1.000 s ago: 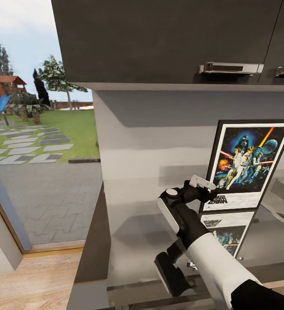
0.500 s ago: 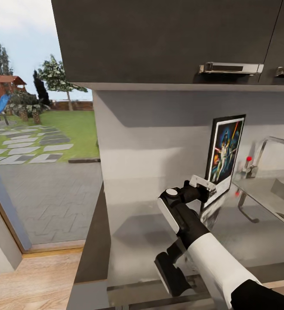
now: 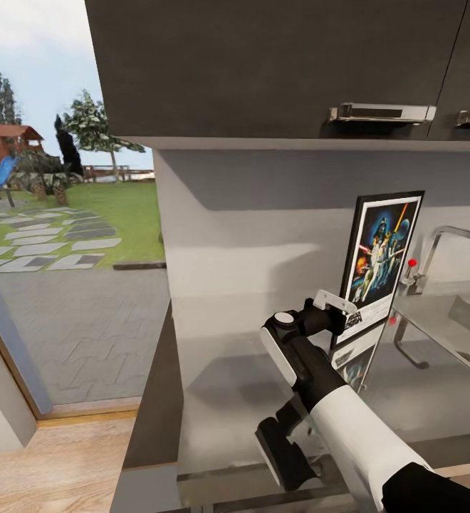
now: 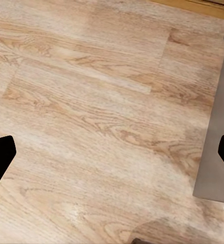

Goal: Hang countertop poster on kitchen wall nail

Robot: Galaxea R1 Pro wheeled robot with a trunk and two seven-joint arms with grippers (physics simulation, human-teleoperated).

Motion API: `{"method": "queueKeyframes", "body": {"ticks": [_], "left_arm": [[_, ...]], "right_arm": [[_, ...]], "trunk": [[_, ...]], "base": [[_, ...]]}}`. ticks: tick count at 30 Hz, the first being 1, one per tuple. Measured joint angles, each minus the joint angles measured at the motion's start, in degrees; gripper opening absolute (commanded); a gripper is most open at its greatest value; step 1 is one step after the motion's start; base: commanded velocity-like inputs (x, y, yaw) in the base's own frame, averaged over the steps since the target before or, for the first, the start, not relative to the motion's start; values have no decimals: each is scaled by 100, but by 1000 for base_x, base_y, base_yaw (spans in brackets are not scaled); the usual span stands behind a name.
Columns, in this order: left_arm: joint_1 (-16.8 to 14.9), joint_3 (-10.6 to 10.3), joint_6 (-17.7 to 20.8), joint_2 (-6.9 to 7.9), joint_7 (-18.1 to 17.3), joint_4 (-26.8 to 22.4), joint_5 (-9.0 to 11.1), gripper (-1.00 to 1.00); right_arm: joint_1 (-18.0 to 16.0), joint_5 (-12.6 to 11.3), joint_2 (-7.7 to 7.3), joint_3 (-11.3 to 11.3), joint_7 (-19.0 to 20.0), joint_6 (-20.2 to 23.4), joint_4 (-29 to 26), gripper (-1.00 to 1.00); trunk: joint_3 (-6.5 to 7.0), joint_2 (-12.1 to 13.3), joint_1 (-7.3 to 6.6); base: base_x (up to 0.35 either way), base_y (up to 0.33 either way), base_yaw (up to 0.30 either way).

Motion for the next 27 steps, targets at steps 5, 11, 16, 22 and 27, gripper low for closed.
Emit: {"method": "queueKeyframes", "body": {"ticks": [5, 11, 16, 22, 27], "left_arm": [[0, 5, -3, 0, 1, 0, 0, 100], [0, 9, -3, -1, 0, -1, 0, 100], [0, 8, -2, 0, 0, 0, 0, 100], [0, 10, -3, -1, 0, -1, 0, 100], [0, 9, -3, 0, 0, 0, 0, 100]], "right_arm": [[0, -1, 3, 8, -15, 7, -38, -100], [0, -3, 2, 9, -15, 9, -41, -100], [0, -1, 3, 9, -15, 9, -40, -100], [0, -3, 3, 10, -8, 11, -43, -100], [0, -6, 3, 10, 3, 51, -219, -100]], "trunk": [[0, 0, 2], [0, 0, 2], [0, 0, 1], [0, 0, 2], [0, 0, 2]], "base": [[-164, 0, 0], [-221, 0, 0], [-65, 0, 0], [-158, 0, 0], [-223, 0, 0]]}}
